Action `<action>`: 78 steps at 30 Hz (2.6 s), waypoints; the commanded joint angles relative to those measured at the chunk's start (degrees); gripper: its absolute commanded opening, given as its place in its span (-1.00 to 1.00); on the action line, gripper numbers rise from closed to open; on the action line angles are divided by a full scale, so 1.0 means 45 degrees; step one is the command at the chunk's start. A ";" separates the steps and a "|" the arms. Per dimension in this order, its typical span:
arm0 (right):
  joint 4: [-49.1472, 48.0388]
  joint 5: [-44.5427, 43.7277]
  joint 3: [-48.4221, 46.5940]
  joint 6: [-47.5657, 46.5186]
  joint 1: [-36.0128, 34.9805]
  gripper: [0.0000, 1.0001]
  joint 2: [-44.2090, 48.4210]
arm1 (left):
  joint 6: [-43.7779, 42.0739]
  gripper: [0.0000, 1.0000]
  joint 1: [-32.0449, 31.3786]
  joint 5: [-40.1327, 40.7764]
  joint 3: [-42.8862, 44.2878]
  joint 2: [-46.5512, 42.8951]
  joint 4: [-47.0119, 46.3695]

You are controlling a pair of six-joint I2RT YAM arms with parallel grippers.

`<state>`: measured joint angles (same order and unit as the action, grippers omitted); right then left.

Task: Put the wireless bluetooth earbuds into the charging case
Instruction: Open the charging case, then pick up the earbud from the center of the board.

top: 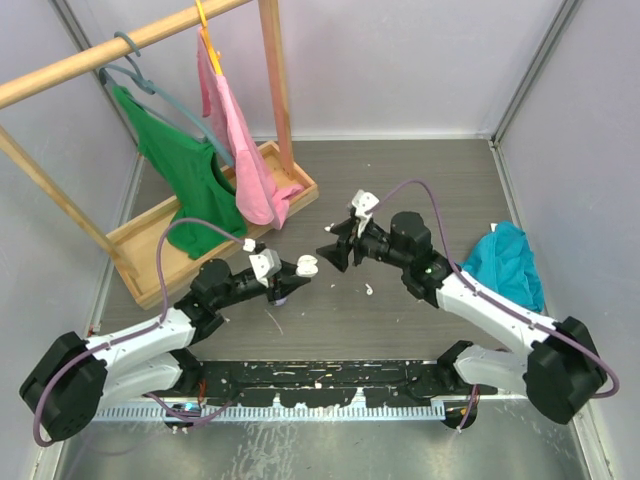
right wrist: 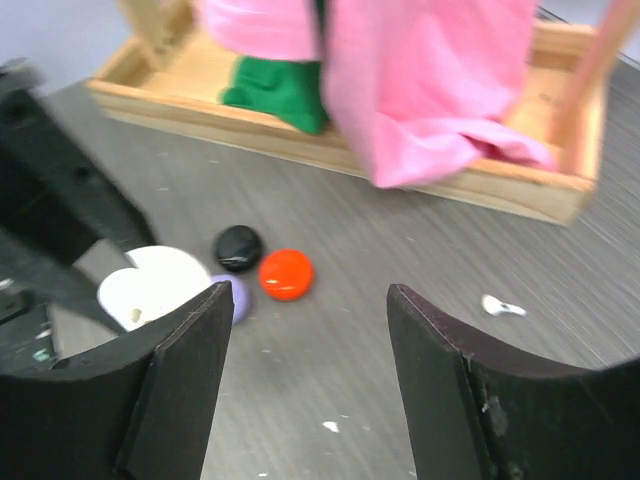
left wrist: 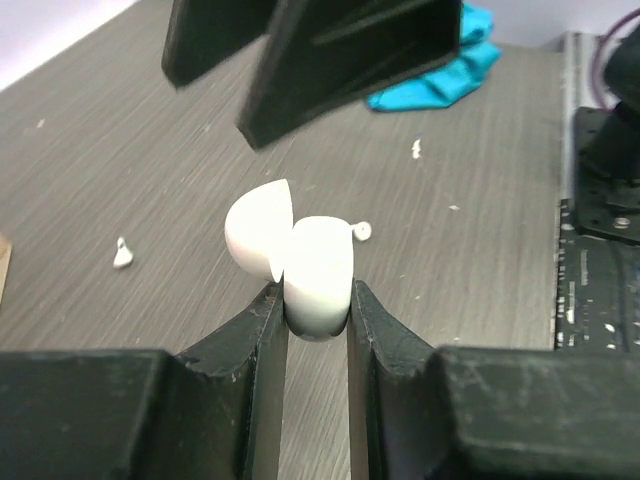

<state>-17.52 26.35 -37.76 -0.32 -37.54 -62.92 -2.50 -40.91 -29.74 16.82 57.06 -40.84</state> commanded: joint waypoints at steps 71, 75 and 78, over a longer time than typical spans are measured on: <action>0.5708 -0.6045 -0.9940 -0.0507 0.0719 -0.23 -1.2807 | -0.0001 -1.00 0.0297 0.3275 0.0599 0.0140 0.0727; 0.6187 -0.6379 -0.9496 -0.0509 0.0558 -0.46 -1.2379 | 0.0057 -1.00 0.0290 0.3215 0.0599 0.0079 0.0754; 0.6646 -0.6539 -0.9011 -0.0451 0.0400 -0.60 -1.1904 | 0.0097 -1.00 0.0284 0.3170 0.0557 -0.0077 0.0780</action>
<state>7.16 -0.16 -80.64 -2.83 -34.72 -119.92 -2.39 -39.94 -14.76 17.56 58.24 -35.27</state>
